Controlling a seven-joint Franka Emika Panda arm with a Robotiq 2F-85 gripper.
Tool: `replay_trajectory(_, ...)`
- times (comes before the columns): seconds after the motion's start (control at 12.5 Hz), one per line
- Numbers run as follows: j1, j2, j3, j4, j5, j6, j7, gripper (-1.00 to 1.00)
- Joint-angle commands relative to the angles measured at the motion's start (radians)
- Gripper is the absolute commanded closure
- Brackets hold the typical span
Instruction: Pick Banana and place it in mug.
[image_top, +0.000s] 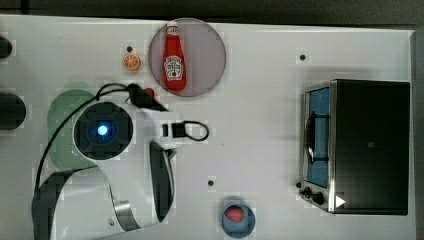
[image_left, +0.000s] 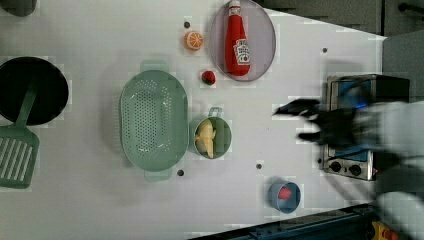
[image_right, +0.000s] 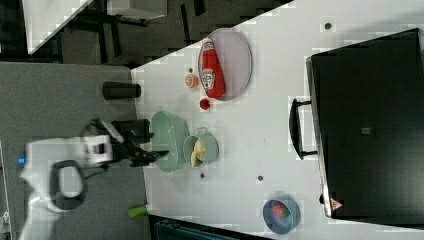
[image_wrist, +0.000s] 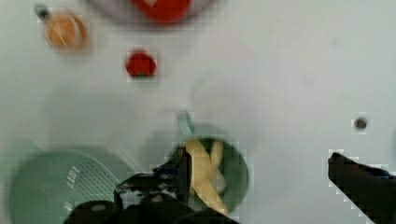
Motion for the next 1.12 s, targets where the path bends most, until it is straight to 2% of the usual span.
replay_trajectory(0.08,-0.030,-0.074,-0.115,0.152,-0.044,-0.205,0.004,-1.00)
replay_trajectory(0.4,-0.036,-0.096,-0.231,0.277,-0.068,-0.405,0.004,-1.00)
replay_trajectory(0.56,-0.036,-0.096,-0.269,0.292,-0.069,-0.389,-0.002,-1.00)
replay_trajectory(1.12,-0.035,-0.095,-0.268,0.285,-0.070,-0.391,-0.007,-1.00)
